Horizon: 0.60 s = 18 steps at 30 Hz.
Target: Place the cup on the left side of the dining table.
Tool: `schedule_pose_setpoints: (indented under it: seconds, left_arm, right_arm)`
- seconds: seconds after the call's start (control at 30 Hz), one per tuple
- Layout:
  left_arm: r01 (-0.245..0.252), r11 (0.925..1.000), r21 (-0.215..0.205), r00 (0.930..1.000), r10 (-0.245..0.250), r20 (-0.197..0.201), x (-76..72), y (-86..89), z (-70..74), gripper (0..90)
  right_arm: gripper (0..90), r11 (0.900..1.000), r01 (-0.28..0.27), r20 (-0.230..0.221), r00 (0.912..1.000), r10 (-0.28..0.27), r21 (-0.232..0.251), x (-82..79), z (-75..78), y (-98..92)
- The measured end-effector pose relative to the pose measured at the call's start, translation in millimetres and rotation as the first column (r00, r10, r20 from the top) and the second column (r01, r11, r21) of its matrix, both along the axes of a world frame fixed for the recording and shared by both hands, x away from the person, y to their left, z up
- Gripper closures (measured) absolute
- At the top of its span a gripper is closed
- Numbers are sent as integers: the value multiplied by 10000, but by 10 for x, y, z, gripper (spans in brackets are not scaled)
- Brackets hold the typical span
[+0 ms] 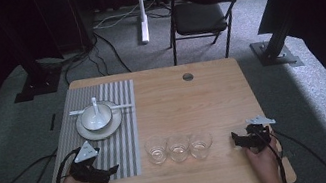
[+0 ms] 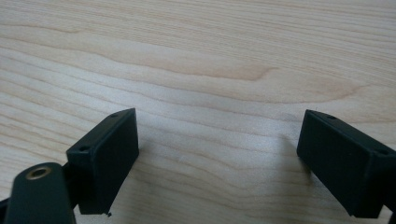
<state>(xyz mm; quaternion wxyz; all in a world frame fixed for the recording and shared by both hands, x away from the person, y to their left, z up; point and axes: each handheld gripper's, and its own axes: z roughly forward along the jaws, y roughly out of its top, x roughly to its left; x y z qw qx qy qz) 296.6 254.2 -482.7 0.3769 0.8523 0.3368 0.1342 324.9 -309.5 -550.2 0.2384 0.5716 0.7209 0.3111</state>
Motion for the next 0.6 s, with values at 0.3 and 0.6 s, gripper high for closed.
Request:
schedule_pose_setpoints:
  seconds: [0.3, 0.6]
  left_arm:
    - [486, 9988, 82, 9988, -486, 73, 61, -193, 56, 15]
    - [1023, 9947, 74, 9947, -1024, 129, 127, -383, 112, 15]
  right_arm:
    - [123, 10000, 3, -1, 10000, -3, 2, 0, 0, 0]
    - [122, 10000, -6, -1, 10000, 6, -11, 0, 0, -1]
